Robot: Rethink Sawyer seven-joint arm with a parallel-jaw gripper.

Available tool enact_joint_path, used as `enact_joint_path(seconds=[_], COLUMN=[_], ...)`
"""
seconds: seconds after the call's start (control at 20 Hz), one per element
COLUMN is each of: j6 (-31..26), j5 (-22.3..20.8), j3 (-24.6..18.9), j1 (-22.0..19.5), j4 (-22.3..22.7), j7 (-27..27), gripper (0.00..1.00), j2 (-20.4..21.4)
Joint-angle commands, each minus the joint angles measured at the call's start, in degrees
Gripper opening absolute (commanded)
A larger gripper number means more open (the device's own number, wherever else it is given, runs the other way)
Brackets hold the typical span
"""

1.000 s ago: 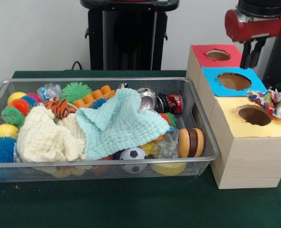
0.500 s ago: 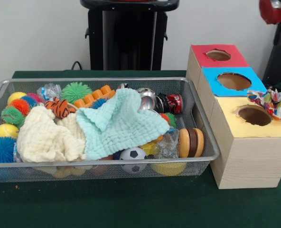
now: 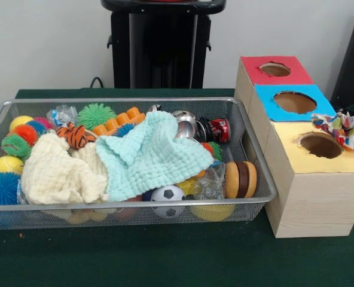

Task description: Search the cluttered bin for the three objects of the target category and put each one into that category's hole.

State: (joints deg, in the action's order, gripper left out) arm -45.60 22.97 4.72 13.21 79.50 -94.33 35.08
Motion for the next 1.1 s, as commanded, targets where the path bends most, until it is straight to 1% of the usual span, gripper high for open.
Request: enact_joint_path(seconds=[0.05, 0.2, 0.35, 0.65, 1.05, 1.1], j6=[-1.14, -0.59, -0.58, -0.85, -1.84, -1.65], j5=[-2.68, -3.27, -3.25, -4.33, -5.60, -5.87], j3=[0.02, 0.53, 0.85, 1.63, 2.02, 2.05], j1=[1.75, 1.90, 1.96, 1.78, 0.94, 0.87], j4=[3.96, 3.40, 3.52, 1.76, 0.43, 0.95], j7=[-14.95, -14.52, -14.07, -13.72, -12.12, -11.70], gripper=[0.00, 0.00, 0.00, 0.00, 0.00, 0.00], j2=[-7.10, -8.31, -8.54, -10.65, -11.15, -10.80])
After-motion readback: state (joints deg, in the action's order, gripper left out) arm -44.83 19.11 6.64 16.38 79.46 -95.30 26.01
